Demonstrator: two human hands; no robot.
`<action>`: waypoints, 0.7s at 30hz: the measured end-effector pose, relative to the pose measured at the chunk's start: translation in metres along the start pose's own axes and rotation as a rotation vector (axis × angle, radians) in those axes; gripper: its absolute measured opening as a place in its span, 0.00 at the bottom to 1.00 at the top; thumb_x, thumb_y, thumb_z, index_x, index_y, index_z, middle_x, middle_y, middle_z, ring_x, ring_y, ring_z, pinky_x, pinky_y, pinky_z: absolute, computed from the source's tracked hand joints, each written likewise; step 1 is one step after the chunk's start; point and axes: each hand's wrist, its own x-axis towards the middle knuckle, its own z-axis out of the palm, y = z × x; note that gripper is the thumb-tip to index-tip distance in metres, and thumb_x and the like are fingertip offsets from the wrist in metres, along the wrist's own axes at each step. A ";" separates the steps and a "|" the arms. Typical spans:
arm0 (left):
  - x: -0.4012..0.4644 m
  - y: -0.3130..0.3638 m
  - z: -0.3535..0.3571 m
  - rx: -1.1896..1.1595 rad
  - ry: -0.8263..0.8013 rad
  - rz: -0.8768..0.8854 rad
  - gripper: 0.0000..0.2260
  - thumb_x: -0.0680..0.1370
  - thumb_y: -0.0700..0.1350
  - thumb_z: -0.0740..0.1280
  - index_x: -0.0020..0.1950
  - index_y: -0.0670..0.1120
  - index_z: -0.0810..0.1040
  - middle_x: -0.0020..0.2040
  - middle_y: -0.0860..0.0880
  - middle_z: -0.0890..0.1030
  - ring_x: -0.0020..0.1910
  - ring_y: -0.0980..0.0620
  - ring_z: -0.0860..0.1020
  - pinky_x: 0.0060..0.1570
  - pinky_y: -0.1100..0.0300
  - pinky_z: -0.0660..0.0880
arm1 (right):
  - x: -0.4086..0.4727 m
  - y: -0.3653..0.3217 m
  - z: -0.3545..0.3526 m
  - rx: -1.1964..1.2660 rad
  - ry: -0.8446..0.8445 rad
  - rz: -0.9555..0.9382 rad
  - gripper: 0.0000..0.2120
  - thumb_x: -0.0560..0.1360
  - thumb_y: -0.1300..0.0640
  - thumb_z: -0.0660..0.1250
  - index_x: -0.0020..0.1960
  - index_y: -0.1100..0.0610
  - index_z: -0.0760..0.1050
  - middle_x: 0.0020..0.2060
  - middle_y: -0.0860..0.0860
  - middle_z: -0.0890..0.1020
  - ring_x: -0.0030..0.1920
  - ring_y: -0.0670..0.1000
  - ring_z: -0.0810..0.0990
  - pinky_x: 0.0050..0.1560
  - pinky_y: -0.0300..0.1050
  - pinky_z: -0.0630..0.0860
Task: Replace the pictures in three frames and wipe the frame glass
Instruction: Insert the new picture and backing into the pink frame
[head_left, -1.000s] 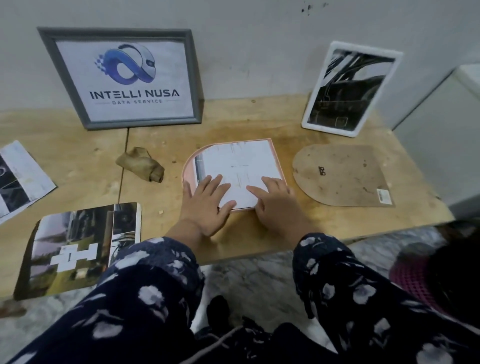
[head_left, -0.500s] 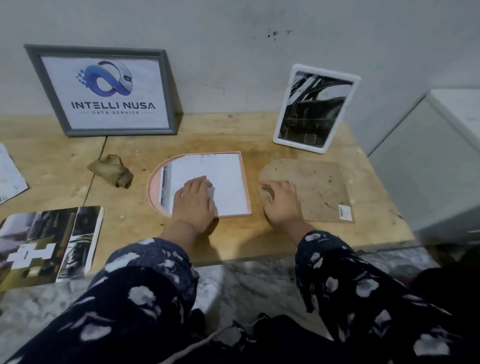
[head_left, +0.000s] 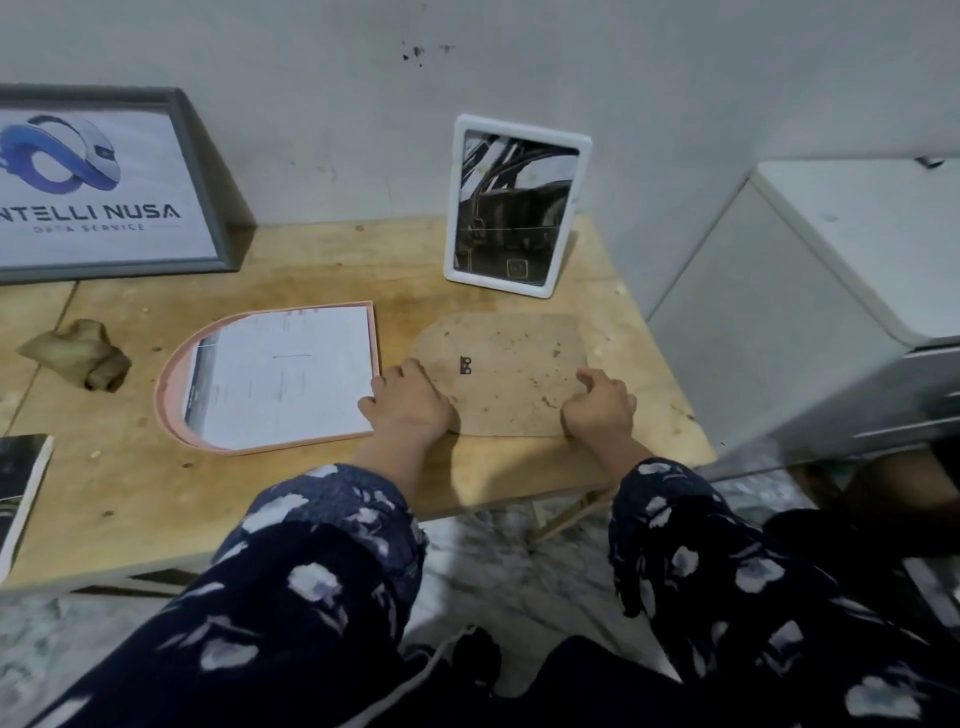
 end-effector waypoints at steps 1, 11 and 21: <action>0.001 0.003 0.002 -0.019 0.015 -0.017 0.24 0.76 0.52 0.65 0.70 0.47 0.64 0.67 0.43 0.70 0.67 0.41 0.66 0.65 0.45 0.62 | 0.002 0.001 0.000 0.028 0.002 0.013 0.24 0.74 0.61 0.58 0.70 0.53 0.67 0.66 0.57 0.69 0.66 0.61 0.64 0.68 0.51 0.64; 0.008 -0.004 -0.014 -0.310 0.131 -0.145 0.37 0.70 0.48 0.76 0.73 0.46 0.60 0.68 0.42 0.66 0.68 0.40 0.66 0.64 0.47 0.66 | 0.012 -0.012 0.000 0.384 -0.019 0.158 0.27 0.76 0.65 0.58 0.74 0.57 0.61 0.69 0.55 0.70 0.67 0.59 0.70 0.68 0.54 0.69; 0.020 -0.113 -0.083 -0.464 0.284 -0.172 0.32 0.69 0.45 0.75 0.71 0.48 0.68 0.68 0.41 0.67 0.68 0.39 0.66 0.66 0.47 0.67 | -0.021 -0.109 0.047 0.727 -0.235 0.065 0.22 0.75 0.61 0.67 0.67 0.52 0.70 0.53 0.52 0.81 0.49 0.53 0.83 0.51 0.53 0.81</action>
